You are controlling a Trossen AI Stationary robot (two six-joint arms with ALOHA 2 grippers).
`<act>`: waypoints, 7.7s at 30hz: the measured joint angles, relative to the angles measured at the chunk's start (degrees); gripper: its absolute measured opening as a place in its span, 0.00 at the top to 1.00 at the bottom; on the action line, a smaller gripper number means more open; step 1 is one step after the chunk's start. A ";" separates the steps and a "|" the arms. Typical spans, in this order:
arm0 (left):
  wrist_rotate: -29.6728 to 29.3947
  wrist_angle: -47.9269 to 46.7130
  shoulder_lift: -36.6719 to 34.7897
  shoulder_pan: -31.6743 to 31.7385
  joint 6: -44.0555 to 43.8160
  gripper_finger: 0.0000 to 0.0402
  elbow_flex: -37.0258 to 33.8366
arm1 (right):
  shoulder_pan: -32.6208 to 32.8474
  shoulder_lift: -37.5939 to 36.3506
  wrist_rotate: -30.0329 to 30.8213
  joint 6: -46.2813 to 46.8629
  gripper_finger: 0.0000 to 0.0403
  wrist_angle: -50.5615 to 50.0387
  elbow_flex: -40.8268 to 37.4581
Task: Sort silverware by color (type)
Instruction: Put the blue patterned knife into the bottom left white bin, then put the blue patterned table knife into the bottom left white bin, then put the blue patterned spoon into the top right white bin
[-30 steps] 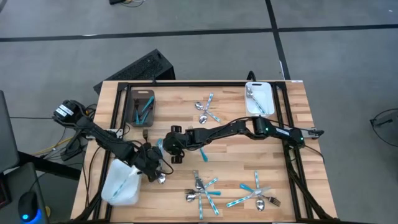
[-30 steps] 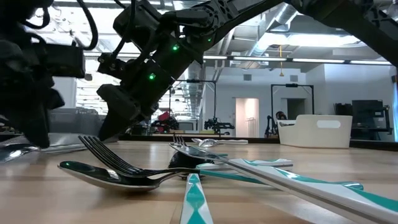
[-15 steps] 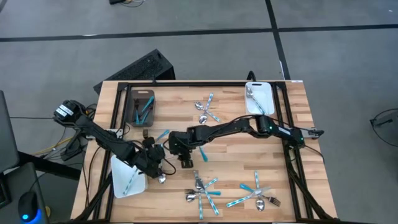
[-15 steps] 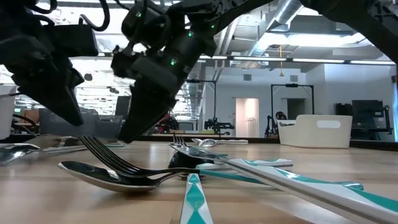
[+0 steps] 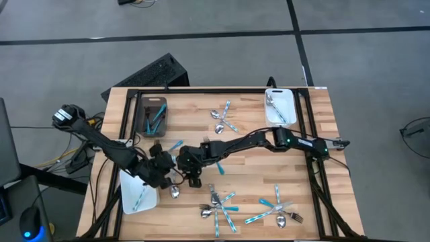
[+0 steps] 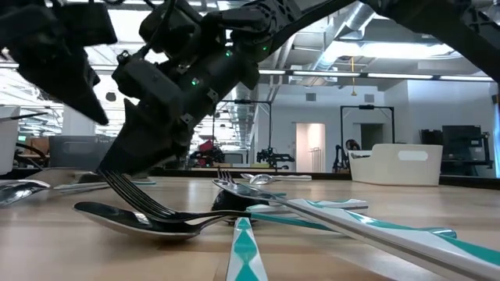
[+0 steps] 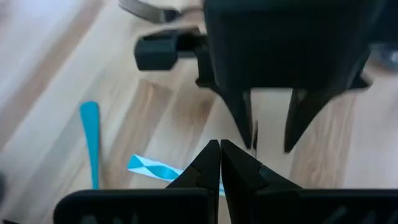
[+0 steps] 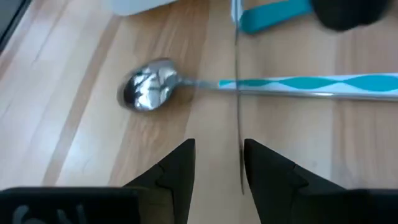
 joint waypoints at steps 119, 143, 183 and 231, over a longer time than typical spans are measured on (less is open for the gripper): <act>-9.93 -34.97 -3.29 -15.81 -35.60 0.97 14.59 | 5.22 -21.55 45.07 7.60 0.73 -37.51 0.06; -11.94 -24.80 11.96 -43.69 -72.73 0.90 6.86 | 3.44 -21.55 45.38 8.41 0.73 -40.13 0.06; -5.17 7.46 12.76 -12.76 2.01 0.60 8.61 | 5.48 -50.98 39.93 33.32 0.73 -35.05 -42.00; -3.01 0.26 2.50 2.29 15.64 0.60 6.26 | 7.43 -55.94 40.08 32.36 0.73 -19.41 -54.97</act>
